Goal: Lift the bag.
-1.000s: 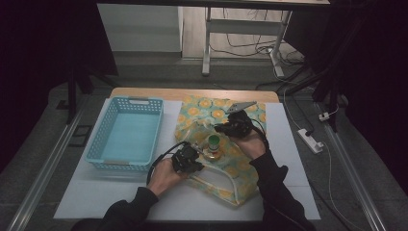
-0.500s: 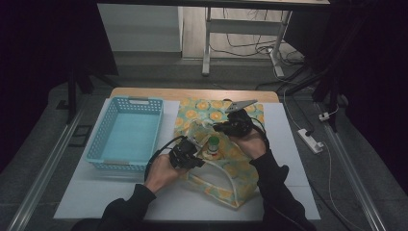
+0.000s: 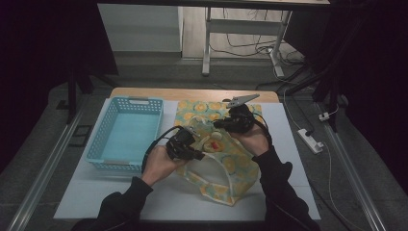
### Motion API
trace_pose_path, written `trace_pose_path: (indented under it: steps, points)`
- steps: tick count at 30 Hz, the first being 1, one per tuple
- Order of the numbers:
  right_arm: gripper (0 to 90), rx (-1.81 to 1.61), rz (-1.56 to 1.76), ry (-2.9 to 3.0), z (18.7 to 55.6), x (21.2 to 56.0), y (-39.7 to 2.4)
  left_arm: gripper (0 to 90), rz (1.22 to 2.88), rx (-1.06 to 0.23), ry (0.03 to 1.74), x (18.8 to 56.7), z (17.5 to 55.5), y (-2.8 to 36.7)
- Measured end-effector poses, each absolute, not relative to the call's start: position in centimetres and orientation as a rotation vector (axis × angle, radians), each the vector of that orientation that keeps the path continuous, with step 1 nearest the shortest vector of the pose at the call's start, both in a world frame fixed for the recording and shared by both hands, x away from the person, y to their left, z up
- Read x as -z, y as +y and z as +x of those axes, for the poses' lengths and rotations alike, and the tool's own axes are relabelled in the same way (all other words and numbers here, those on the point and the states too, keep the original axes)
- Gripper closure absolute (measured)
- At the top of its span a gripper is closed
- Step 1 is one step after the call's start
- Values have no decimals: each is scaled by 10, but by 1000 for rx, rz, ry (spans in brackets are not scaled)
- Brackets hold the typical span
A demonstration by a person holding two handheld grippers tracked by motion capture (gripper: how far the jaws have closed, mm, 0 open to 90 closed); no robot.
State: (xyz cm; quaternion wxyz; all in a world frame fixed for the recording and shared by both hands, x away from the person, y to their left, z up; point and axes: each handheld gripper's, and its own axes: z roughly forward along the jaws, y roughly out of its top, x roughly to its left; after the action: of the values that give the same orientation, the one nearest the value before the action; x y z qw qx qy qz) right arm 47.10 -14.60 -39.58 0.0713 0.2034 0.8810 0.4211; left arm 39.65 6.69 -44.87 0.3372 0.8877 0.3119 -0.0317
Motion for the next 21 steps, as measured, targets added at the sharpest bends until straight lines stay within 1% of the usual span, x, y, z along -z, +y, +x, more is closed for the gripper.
trace_pose_path:
  steps: [8, 14, 21]
  points:
    - [894, -1287, 593, 2684, 467, 387, -145, 892, 2286, 116, 808, 432, 405, 76]
    - [895, -1291, 566, 2685, 464, 379, -142, 892, 2272, 106, 802, 415, 408, 85]
    - [895, -1312, 533, 2692, 459, 367, -138, 892, 2216, 113, 787, 391, 414, 97]
